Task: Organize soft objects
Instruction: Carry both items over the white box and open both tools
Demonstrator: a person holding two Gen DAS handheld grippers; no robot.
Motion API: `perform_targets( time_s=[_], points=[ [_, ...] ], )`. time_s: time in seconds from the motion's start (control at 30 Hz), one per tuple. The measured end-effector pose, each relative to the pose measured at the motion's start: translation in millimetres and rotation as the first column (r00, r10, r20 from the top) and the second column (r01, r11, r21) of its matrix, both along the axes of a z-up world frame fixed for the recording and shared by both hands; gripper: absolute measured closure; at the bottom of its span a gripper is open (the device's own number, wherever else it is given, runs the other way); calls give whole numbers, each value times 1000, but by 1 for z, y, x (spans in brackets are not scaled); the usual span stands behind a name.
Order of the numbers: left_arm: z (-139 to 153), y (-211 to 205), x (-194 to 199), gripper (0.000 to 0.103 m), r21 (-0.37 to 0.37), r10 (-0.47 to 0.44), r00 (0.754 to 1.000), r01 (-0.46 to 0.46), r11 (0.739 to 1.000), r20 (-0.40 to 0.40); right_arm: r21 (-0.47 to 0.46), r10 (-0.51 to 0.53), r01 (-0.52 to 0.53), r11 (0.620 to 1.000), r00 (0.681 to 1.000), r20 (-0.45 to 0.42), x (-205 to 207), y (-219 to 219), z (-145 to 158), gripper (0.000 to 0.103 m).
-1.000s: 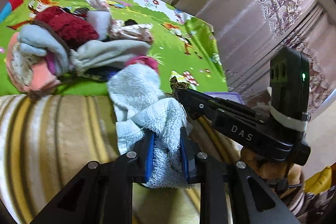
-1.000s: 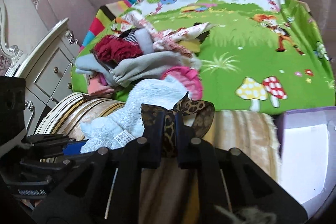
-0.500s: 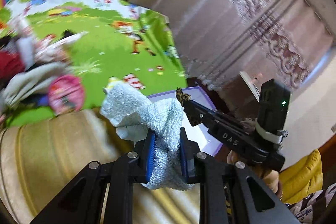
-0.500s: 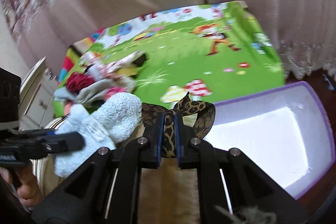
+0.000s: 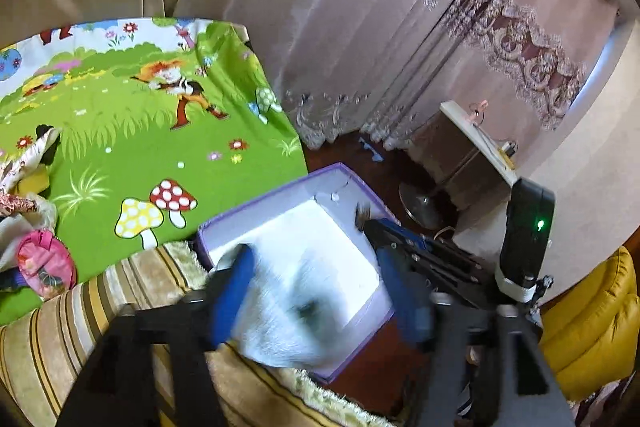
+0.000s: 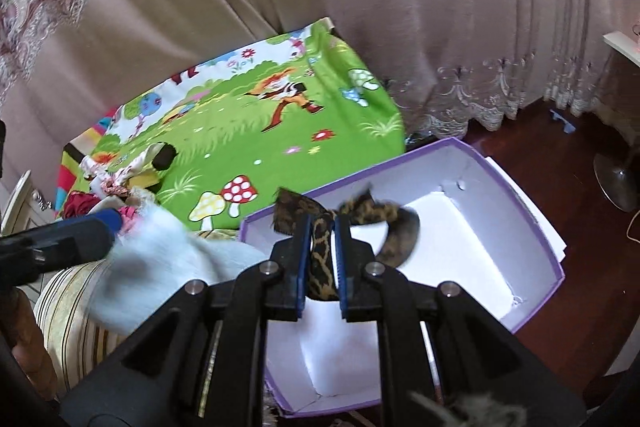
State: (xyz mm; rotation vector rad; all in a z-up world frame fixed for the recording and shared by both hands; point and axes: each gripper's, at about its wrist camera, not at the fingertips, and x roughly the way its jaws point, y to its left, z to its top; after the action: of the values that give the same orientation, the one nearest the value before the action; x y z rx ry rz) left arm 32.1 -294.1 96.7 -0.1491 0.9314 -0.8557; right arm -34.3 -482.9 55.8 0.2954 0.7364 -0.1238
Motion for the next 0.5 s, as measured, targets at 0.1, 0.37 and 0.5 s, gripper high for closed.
perform_targets(
  time_s=[0.1,0.37,0.5],
  points=[
    [2,8,2,29,2,40,999,-40,999,-11,-5,-25,25,1000,1000,11,-3,-7,1,53],
    [47,76,-1,29,13,293,940,-295,955,-172,-29,20,-18,999,999,46,-2,13,19,40],
    [113,124,-26,29,-33,411,906,-417,908,-103,-50,50,-47,998,997,50,3,29,28,34]
  ],
)
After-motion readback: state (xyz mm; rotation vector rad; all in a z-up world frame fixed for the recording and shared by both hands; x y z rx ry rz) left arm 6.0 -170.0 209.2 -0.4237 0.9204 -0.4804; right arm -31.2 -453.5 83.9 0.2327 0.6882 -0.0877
